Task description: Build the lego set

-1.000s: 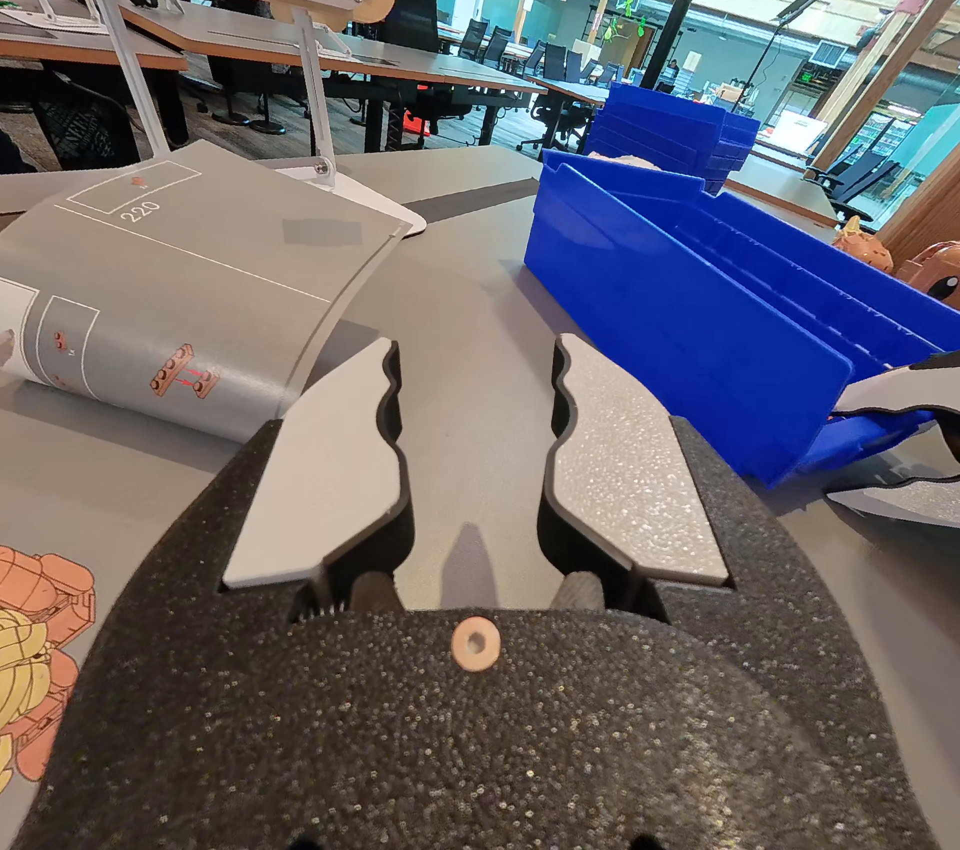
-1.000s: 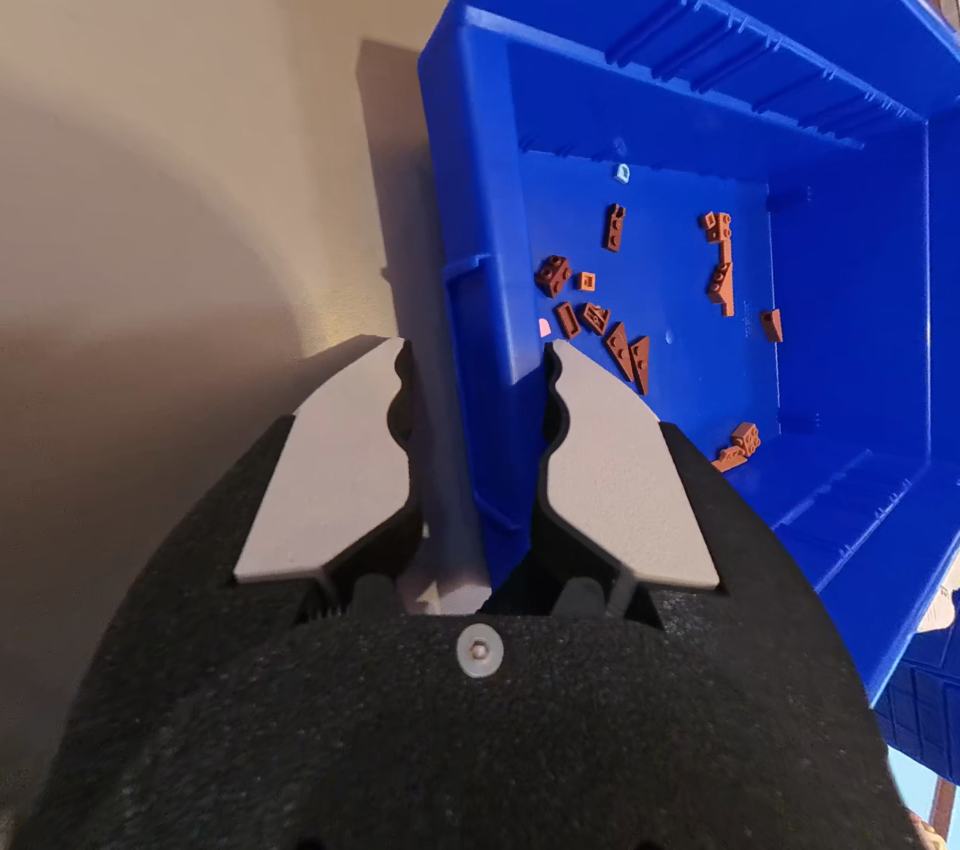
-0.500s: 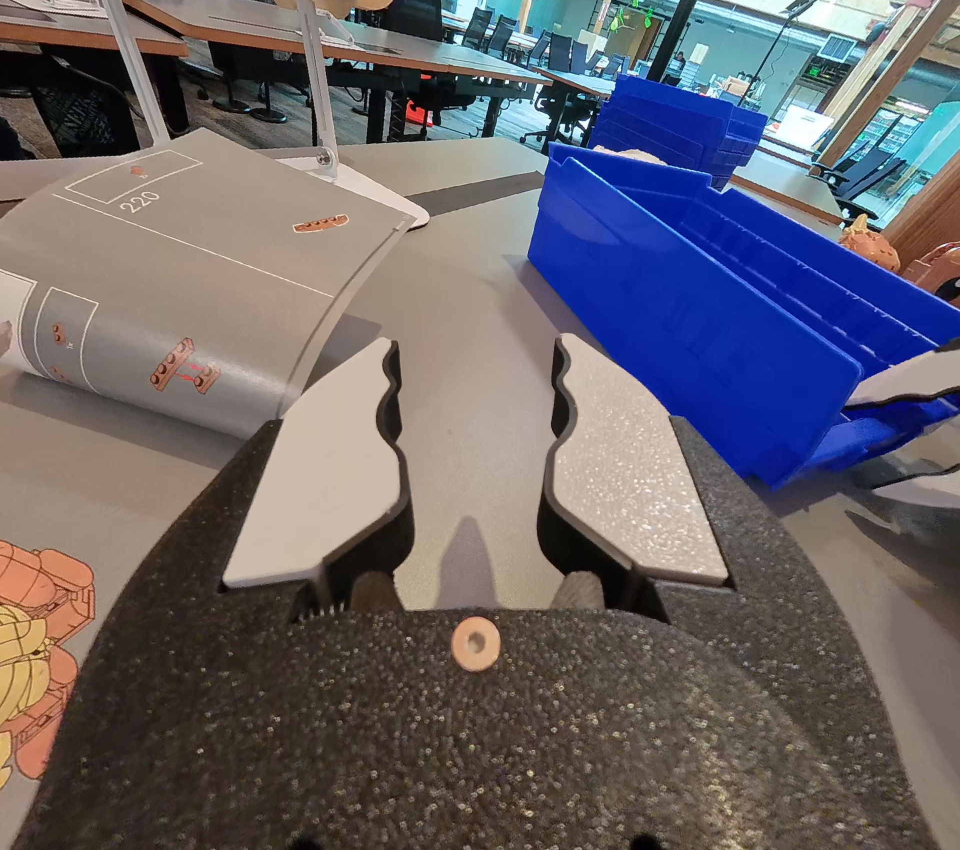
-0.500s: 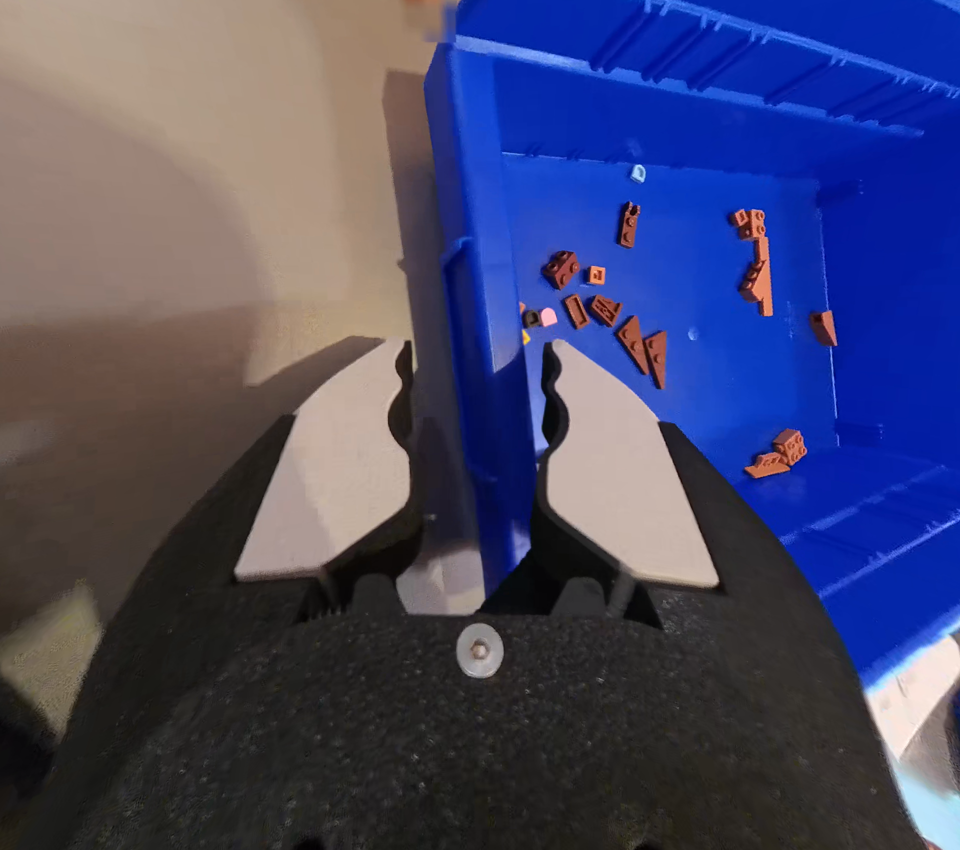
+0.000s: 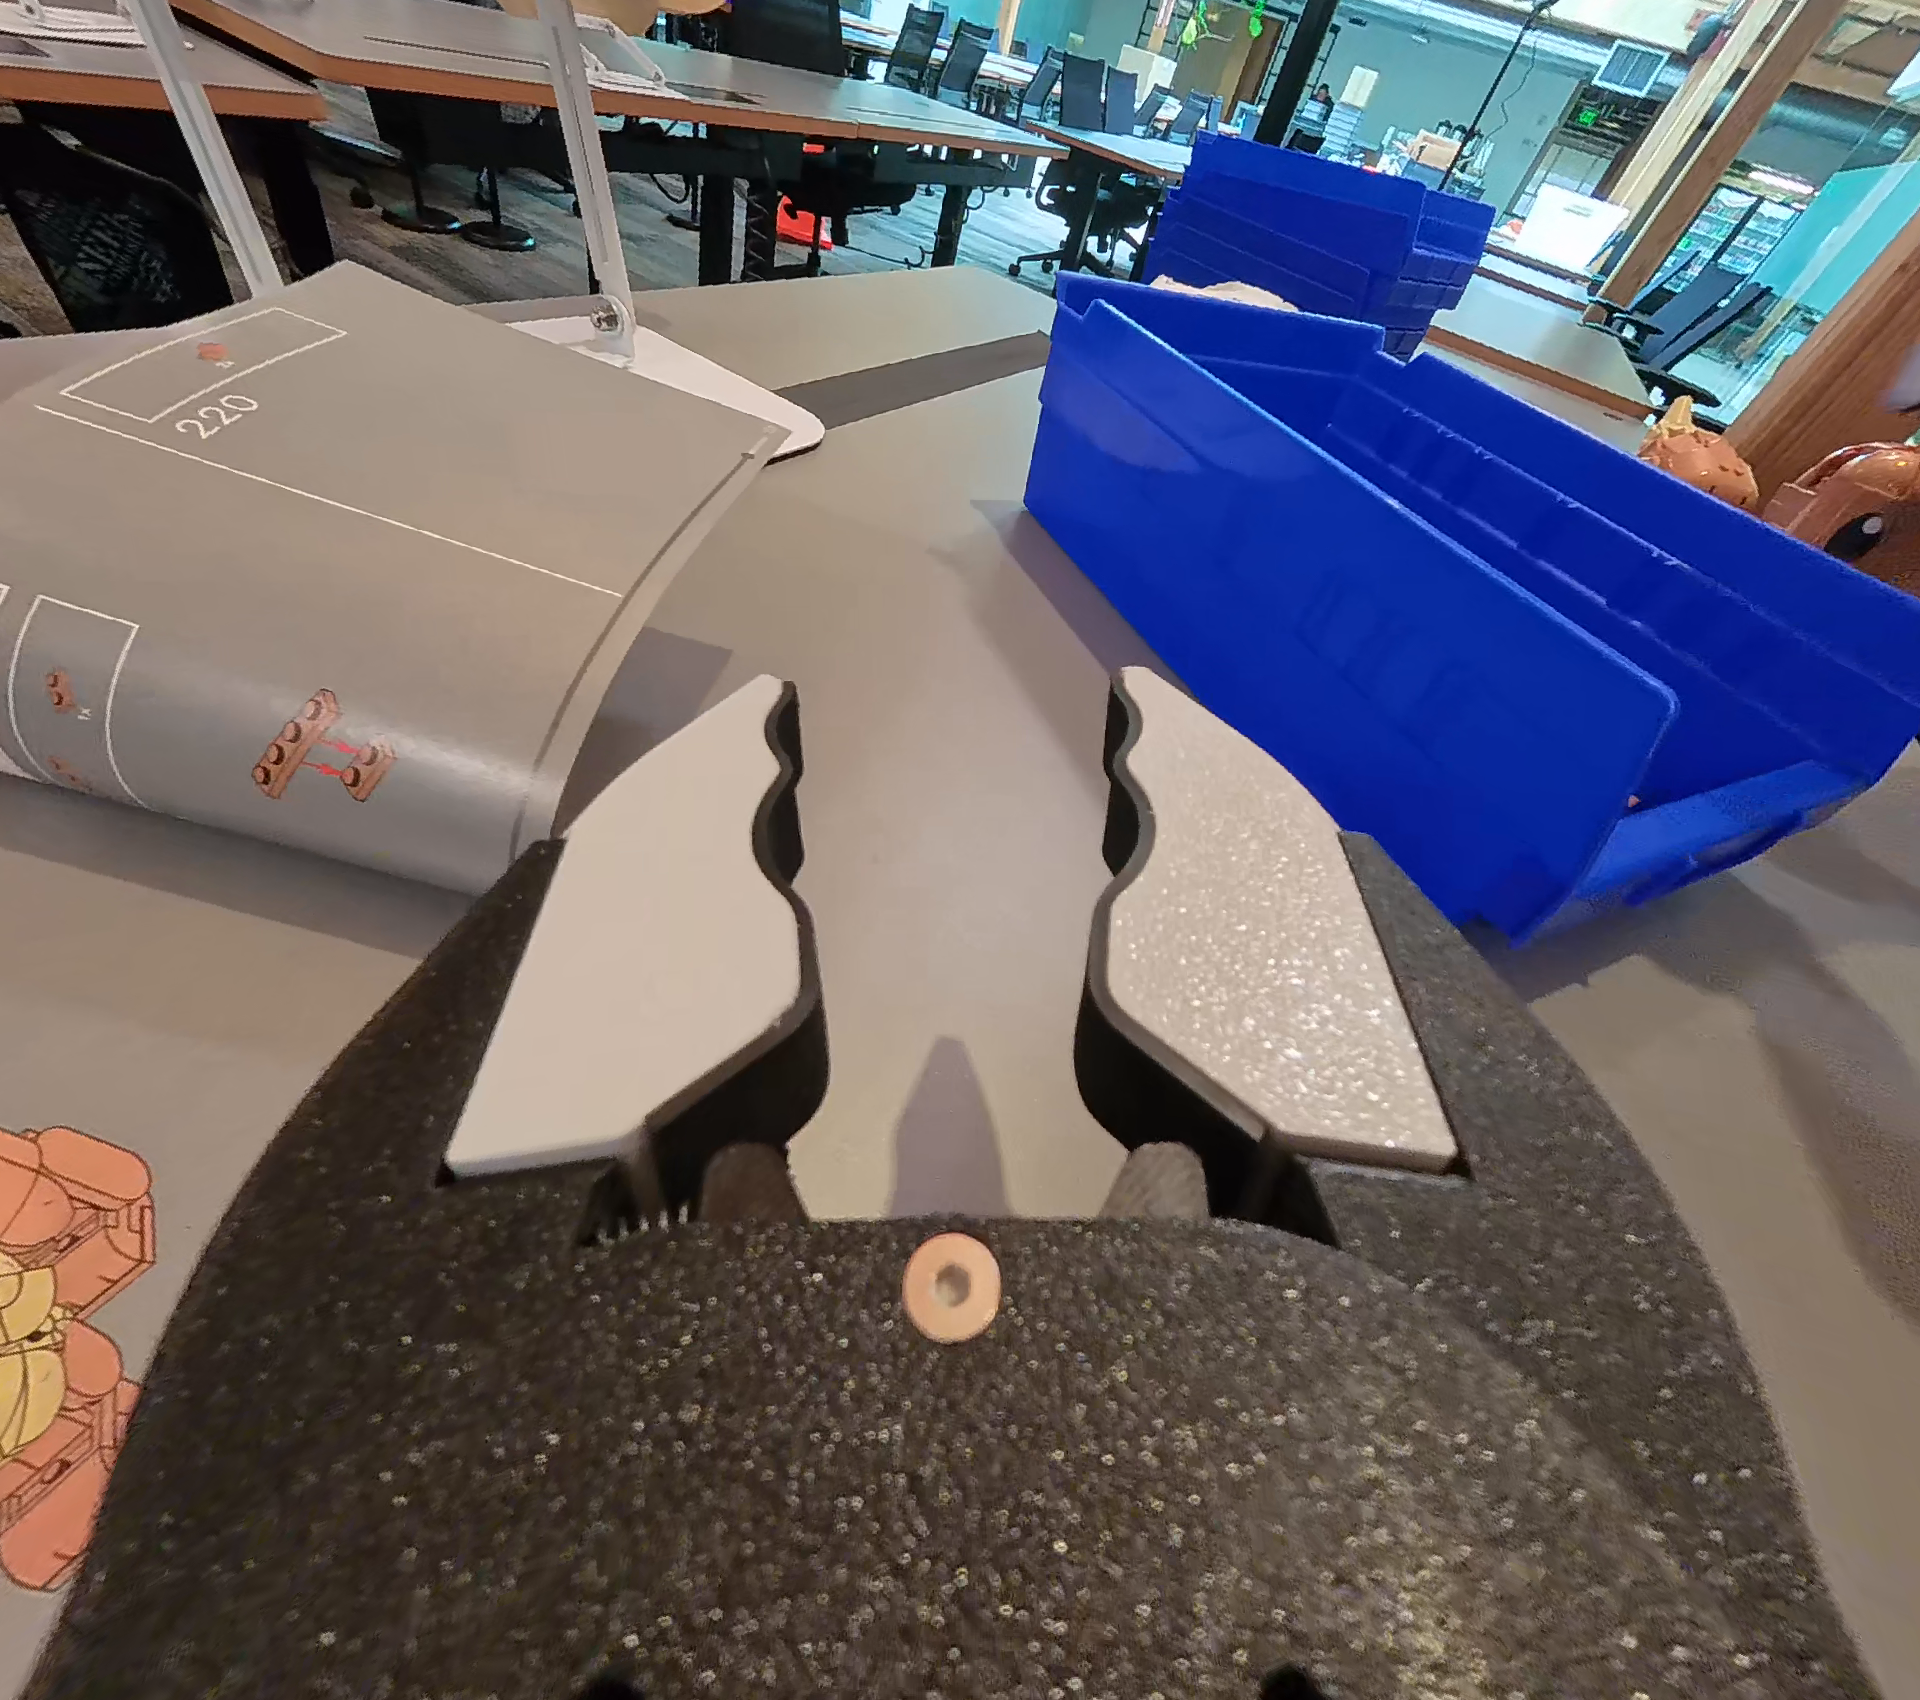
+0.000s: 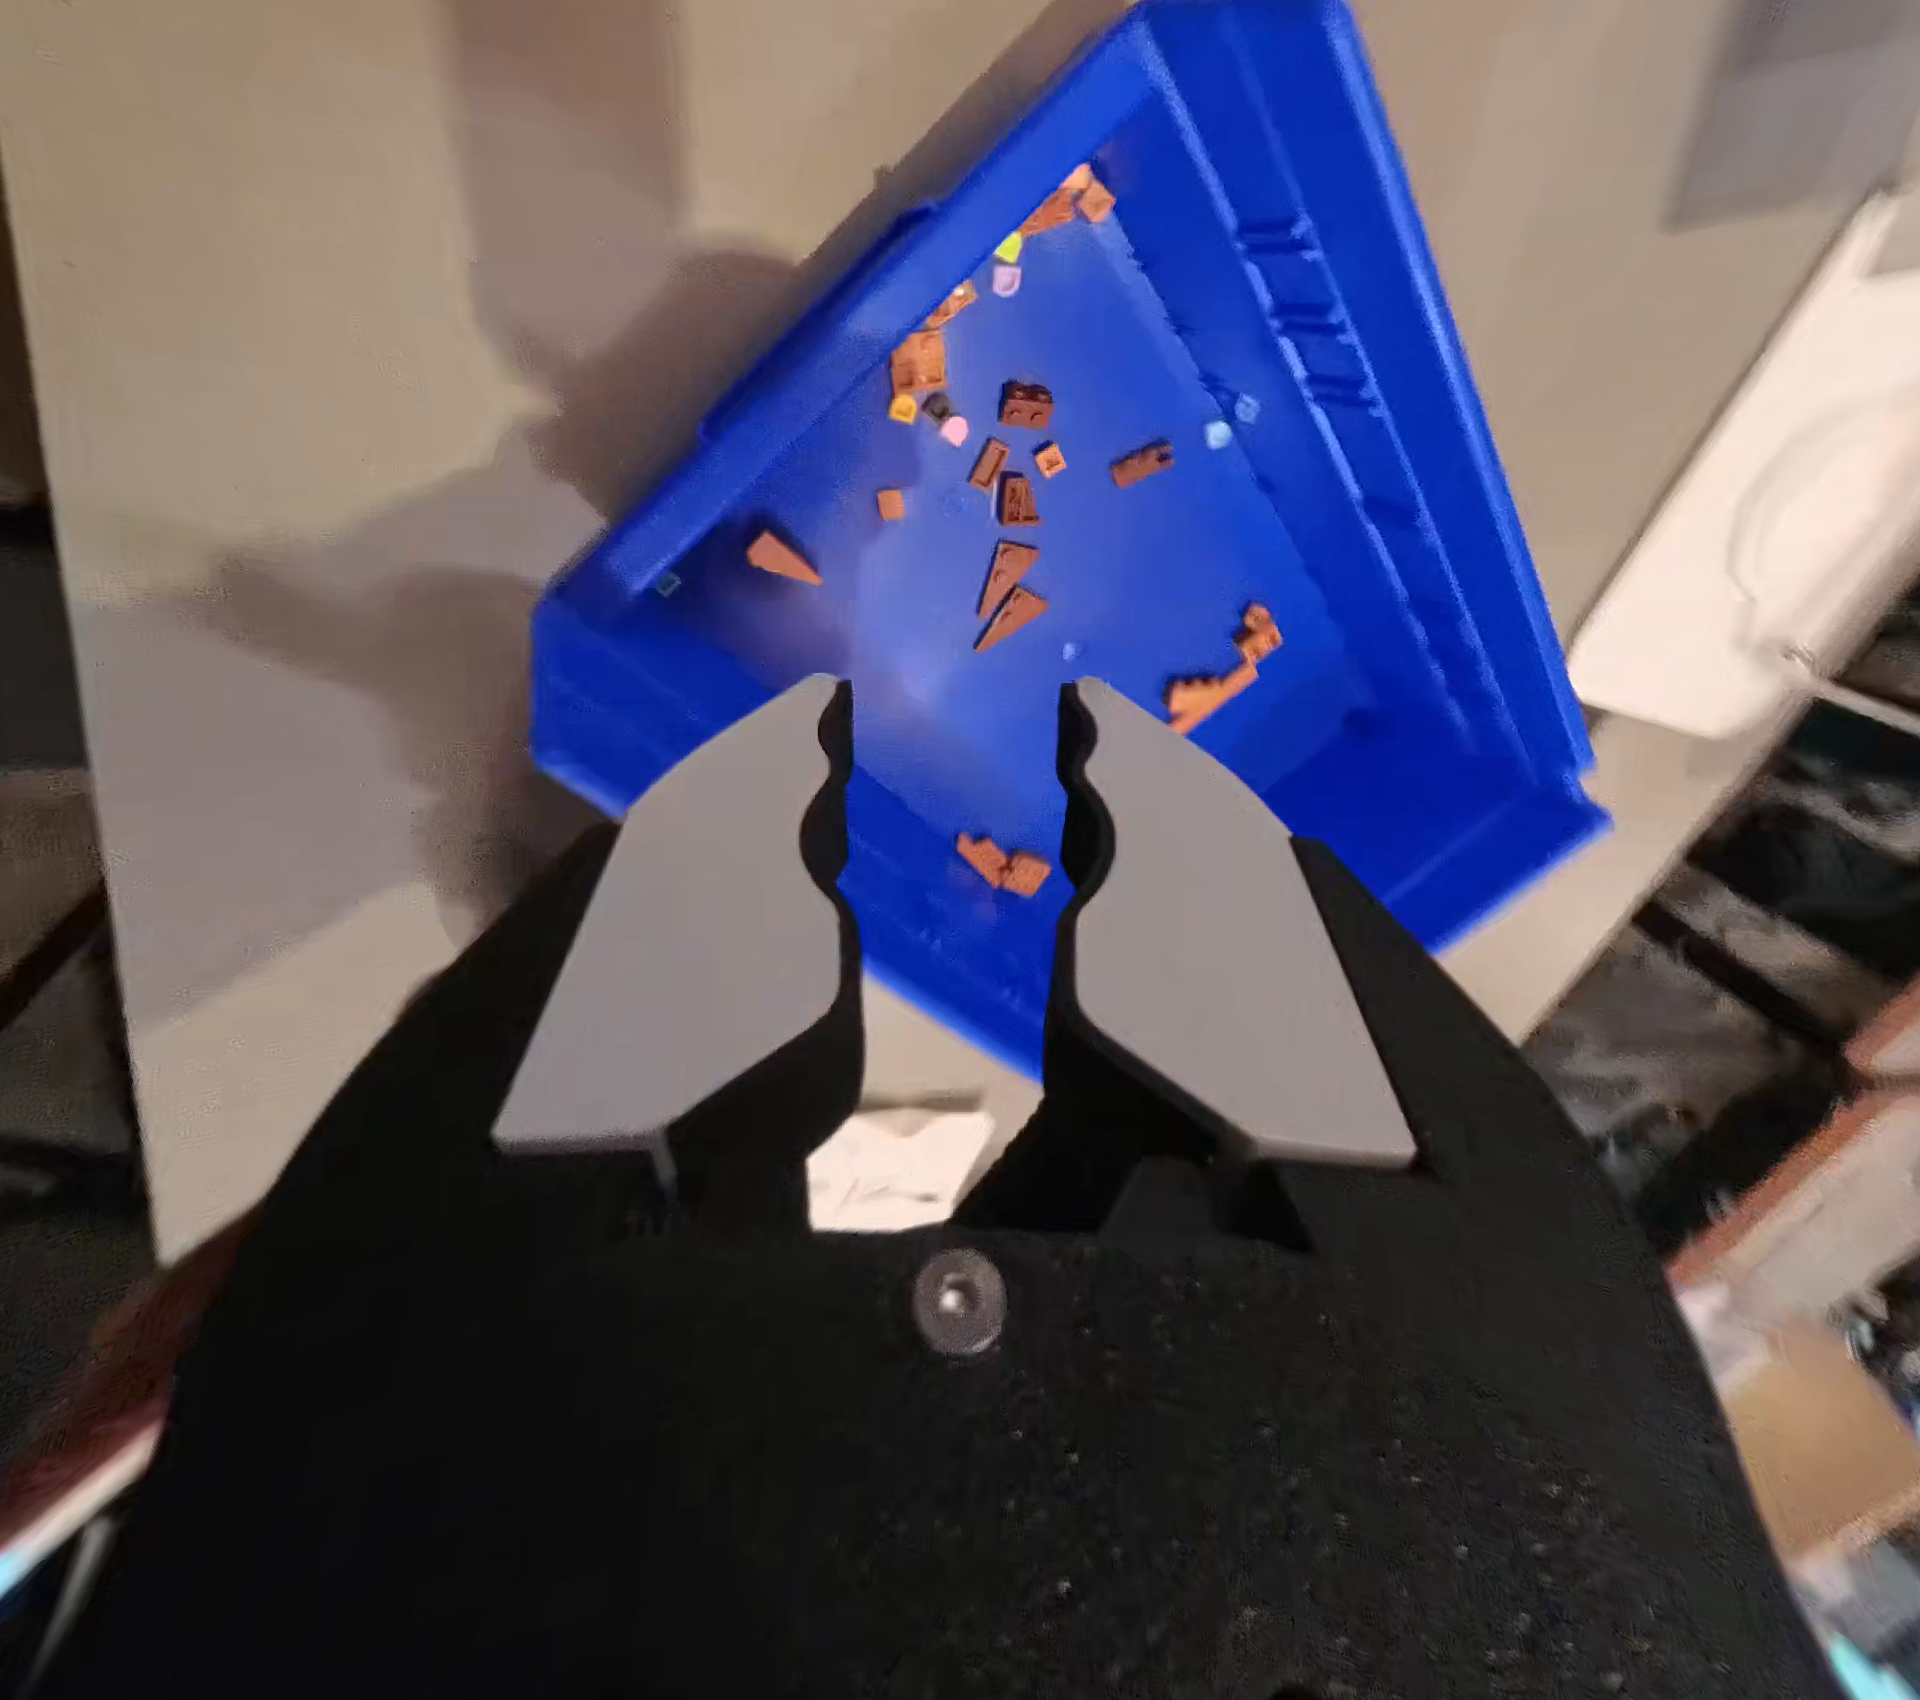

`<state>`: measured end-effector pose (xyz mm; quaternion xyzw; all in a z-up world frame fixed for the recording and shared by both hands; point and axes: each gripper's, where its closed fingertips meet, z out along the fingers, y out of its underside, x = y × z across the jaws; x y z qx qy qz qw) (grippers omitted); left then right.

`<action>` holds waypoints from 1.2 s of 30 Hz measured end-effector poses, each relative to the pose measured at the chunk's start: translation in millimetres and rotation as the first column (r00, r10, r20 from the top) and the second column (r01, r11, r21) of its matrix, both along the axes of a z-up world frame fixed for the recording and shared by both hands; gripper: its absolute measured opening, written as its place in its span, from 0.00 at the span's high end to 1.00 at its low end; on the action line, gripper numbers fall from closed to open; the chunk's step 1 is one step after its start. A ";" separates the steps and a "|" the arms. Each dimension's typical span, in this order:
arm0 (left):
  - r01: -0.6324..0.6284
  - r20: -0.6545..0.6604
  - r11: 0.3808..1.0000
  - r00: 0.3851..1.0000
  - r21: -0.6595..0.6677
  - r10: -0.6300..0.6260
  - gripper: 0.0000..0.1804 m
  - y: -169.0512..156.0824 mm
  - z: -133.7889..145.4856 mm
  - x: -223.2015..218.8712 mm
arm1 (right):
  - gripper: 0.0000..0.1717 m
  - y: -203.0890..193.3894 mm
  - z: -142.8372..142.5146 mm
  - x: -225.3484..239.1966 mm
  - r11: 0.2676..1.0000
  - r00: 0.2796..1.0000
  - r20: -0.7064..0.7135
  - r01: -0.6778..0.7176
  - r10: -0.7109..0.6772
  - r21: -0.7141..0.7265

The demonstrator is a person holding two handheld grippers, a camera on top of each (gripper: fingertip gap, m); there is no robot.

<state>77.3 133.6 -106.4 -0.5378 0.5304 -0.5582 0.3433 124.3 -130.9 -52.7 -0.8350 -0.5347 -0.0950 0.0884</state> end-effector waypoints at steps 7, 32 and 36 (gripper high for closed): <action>0.001 0.008 1.000 1.000 -0.021 -0.001 0.69 1.1 1.2 -1.6 | 0.80 36.6 -83.8 -13.0 0.970 0.929 -0.366 -0.136 0.055 -0.201; -0.008 0.009 0.999 1.000 -0.043 0.009 0.69 4.2 1.7 -0.5 | 0.92 44.7 -130.8 -24.6 0.970 0.875 -0.479 -0.177 0.078 -0.164; -0.008 0.009 0.999 1.000 -0.043 0.009 0.69 4.1 1.9 -0.5 | 0.92 56.2 -107.2 -12.1 0.987 0.886 -0.463 -0.086 0.015 -0.133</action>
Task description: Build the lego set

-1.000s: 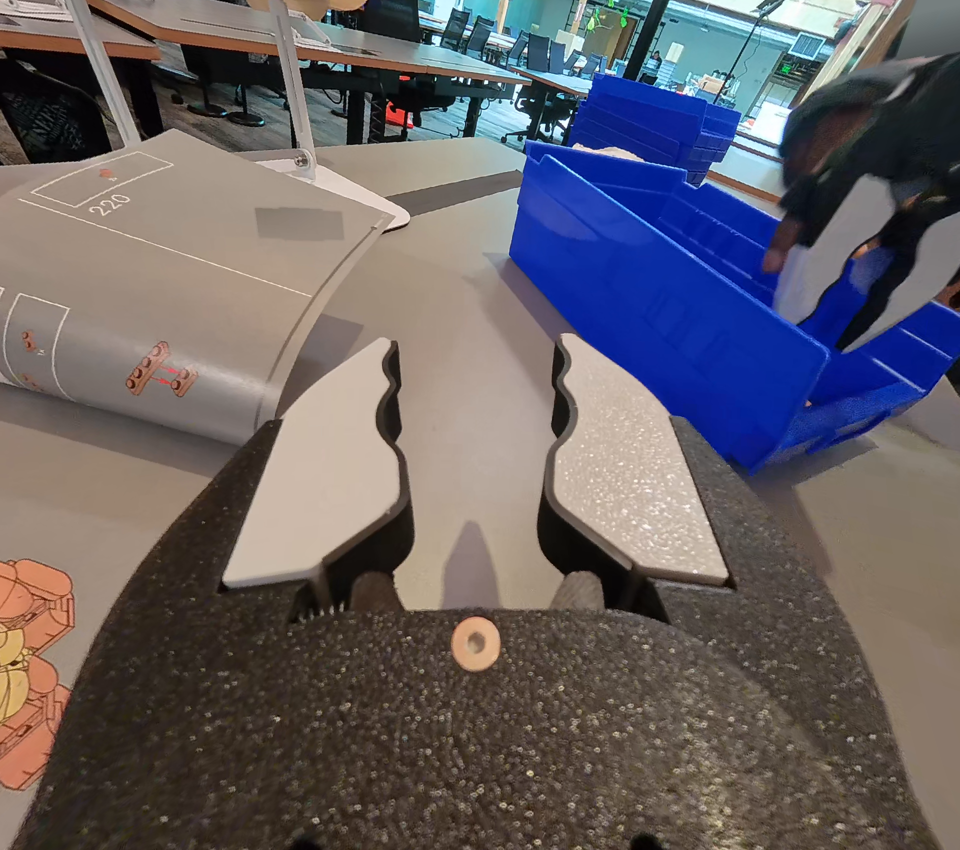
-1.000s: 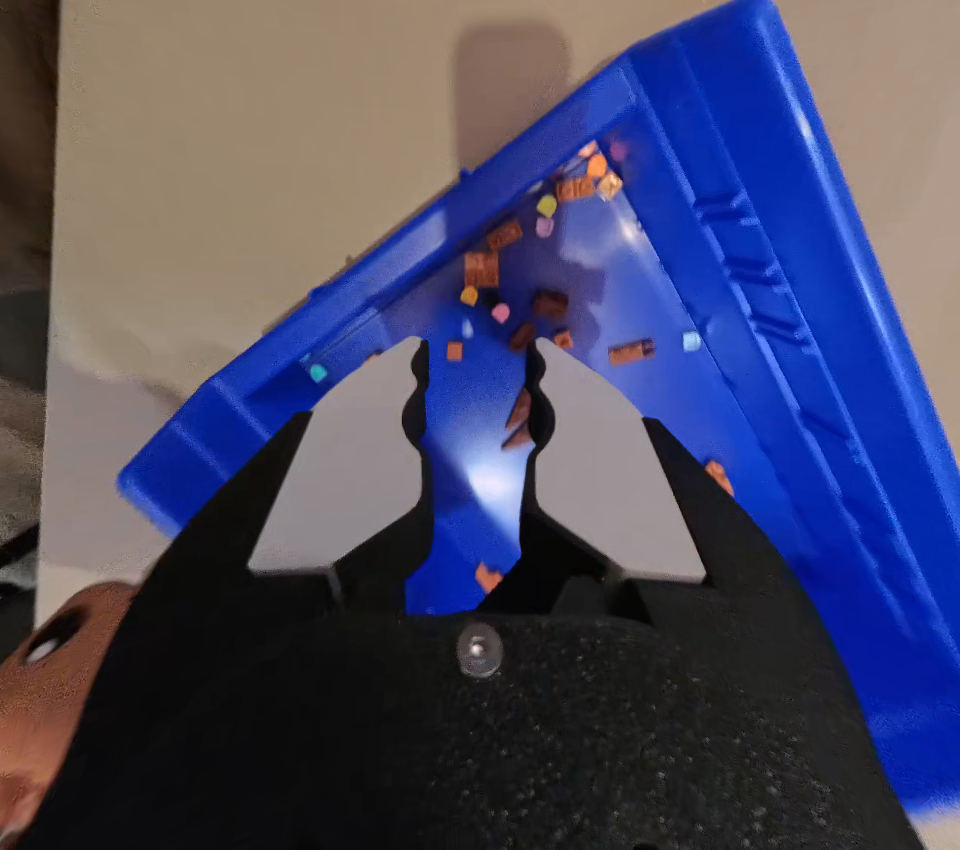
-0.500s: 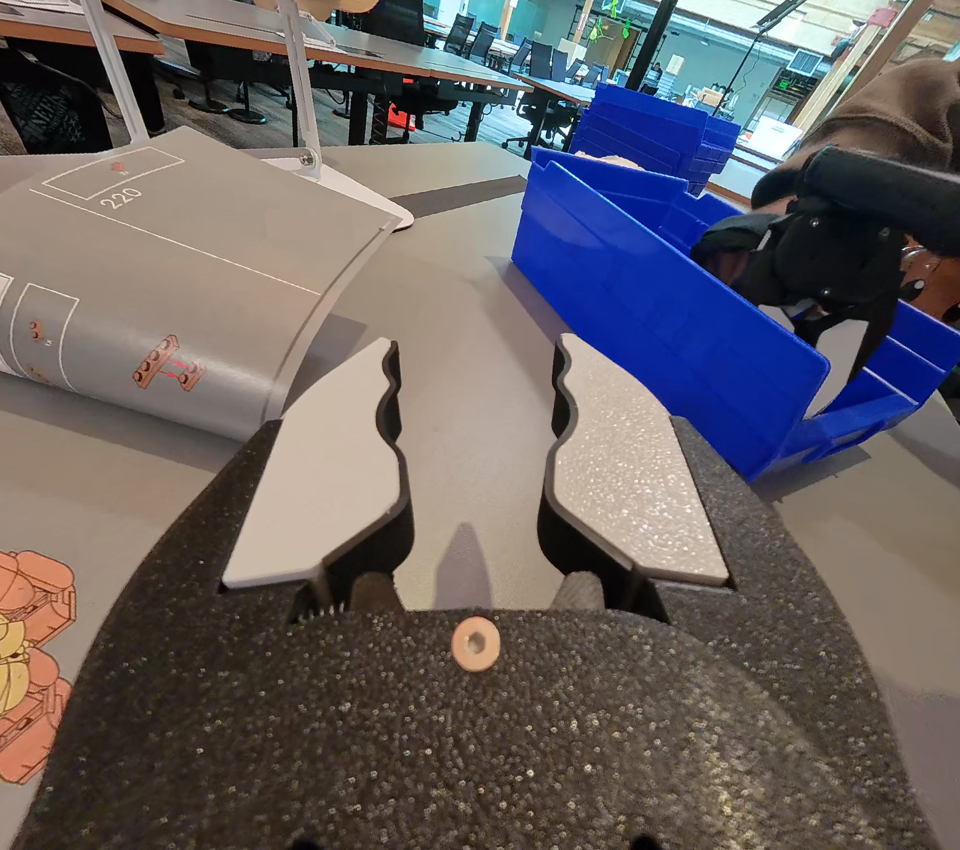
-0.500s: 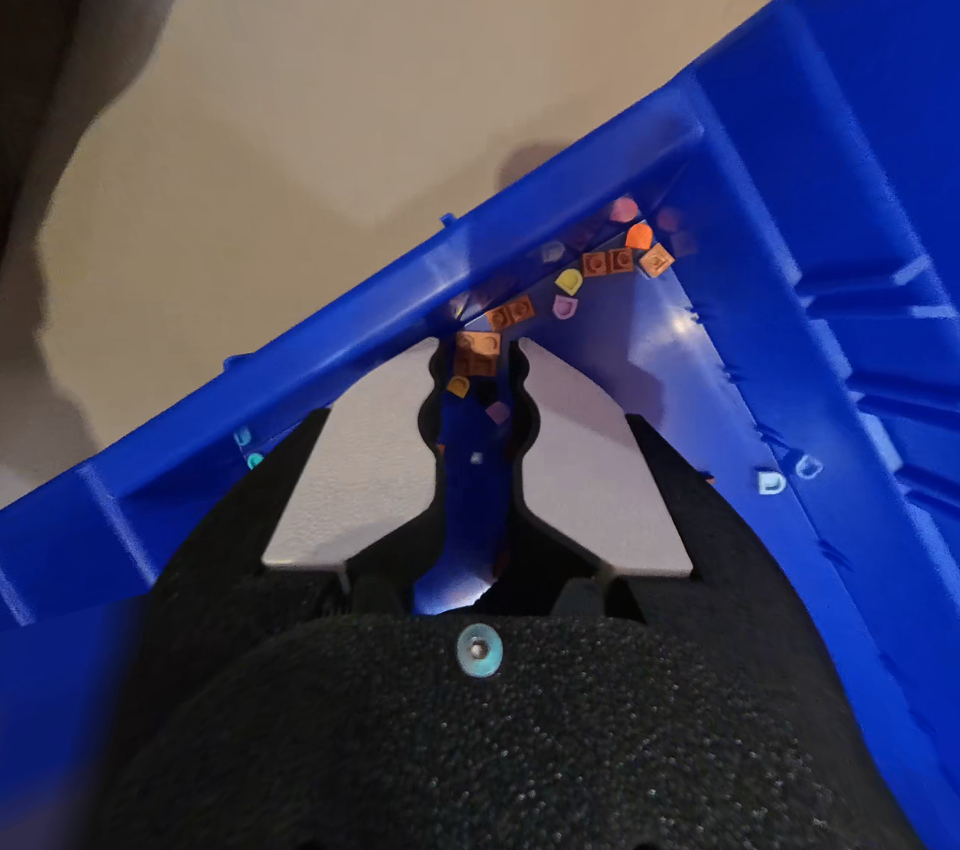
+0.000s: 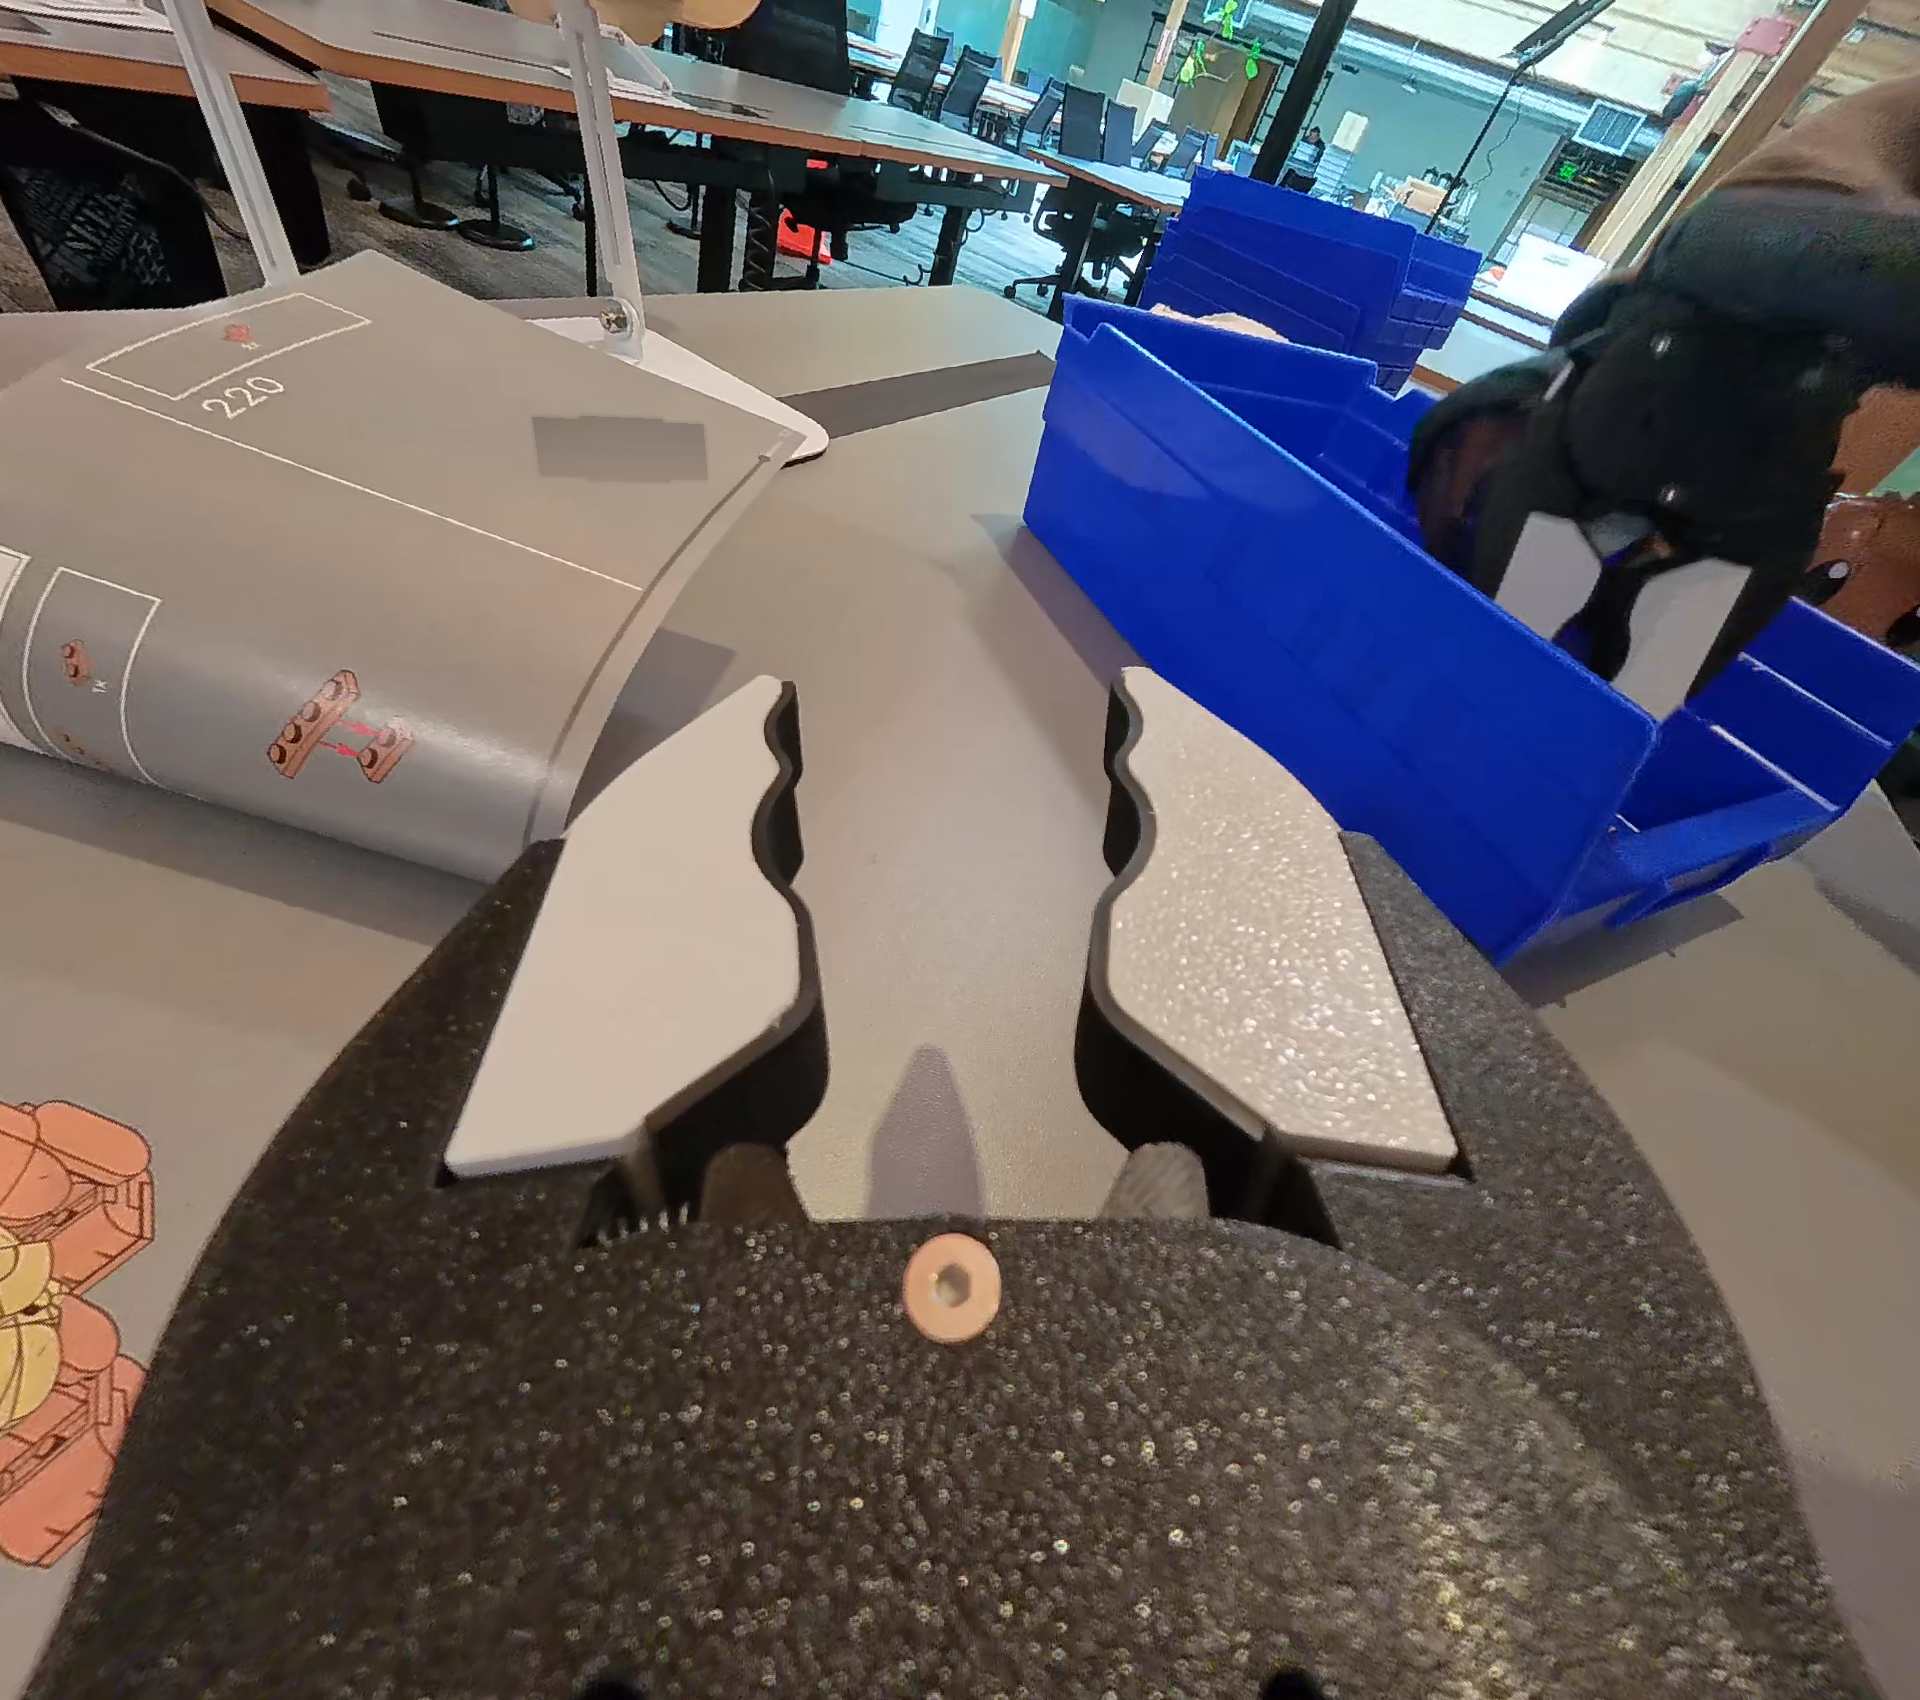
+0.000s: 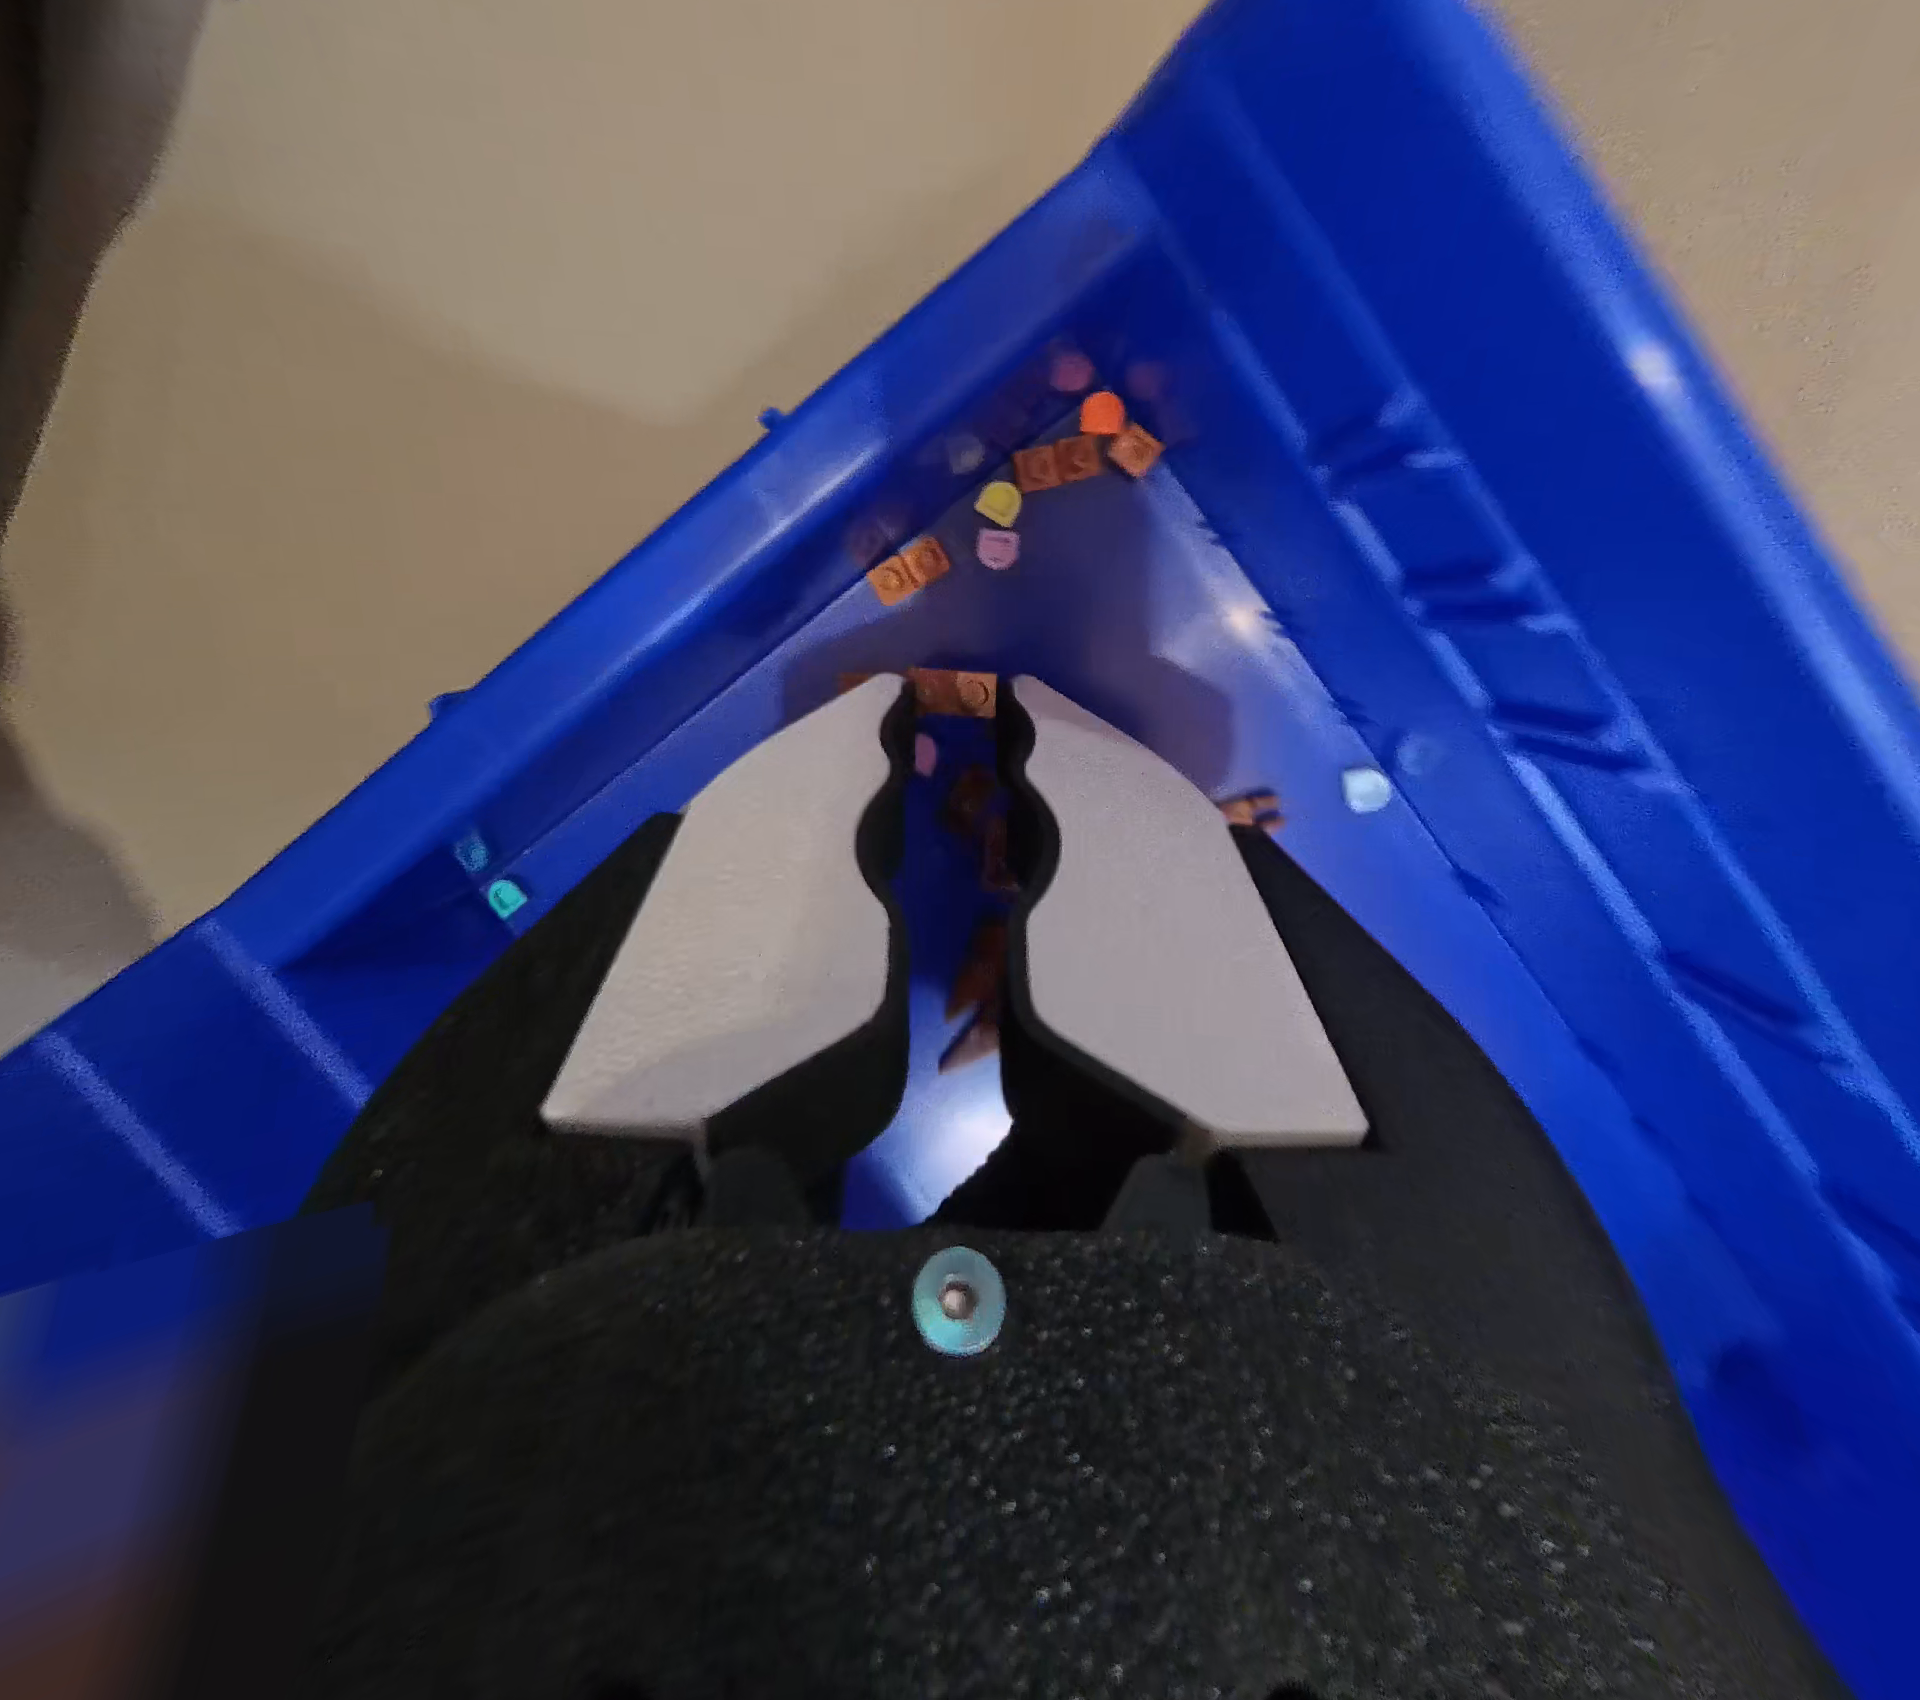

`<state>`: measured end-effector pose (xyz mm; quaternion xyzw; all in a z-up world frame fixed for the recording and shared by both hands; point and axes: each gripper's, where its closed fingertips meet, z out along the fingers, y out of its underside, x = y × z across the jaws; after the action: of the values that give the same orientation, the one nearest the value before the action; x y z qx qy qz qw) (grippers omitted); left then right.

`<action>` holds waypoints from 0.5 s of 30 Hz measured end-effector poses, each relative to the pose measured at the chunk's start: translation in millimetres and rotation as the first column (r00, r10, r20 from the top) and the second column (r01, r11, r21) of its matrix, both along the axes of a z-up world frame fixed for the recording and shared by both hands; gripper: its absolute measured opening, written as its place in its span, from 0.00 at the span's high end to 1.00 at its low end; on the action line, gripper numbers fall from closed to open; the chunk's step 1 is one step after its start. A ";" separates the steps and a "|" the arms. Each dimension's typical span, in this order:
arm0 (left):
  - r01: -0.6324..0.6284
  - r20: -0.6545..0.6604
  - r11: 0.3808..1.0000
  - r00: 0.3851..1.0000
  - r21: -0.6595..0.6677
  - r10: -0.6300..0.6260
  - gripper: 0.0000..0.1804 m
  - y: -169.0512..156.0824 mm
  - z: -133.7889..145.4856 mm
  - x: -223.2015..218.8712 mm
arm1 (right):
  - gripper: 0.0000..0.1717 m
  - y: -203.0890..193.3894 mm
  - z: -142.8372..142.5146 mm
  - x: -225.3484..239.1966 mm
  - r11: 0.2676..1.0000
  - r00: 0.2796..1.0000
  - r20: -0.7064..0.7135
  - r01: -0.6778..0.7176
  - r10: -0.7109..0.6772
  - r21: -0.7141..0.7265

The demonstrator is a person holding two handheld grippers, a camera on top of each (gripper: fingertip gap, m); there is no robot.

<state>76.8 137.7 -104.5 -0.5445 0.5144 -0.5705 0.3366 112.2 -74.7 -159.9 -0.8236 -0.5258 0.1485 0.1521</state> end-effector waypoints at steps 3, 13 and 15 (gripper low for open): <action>0.001 0.000 1.000 1.000 0.003 -0.001 0.69 -0.4 0.0 0.0 | 0.92 7.2 32.6 12.4 0.993 0.994 0.041 0.102 -0.104 0.054; 0.002 -0.024 0.999 1.000 0.042 -0.001 0.69 -3.7 -3.2 1.5 | 0.92 -51.3 120.8 -54.5 0.674 0.684 -0.123 0.730 -0.719 0.114; 0.000 -0.034 0.999 0.999 0.051 0.001 0.69 -4.3 -4.6 2.2 | 0.92 -56.9 99.4 -87.3 0.633 0.632 -0.237 0.770 -0.738 0.082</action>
<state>78.9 133.3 -109.1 -0.5455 0.5343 -0.5479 0.3417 24.9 -131.6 -60.4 -0.9340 -0.1267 0.0984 0.3191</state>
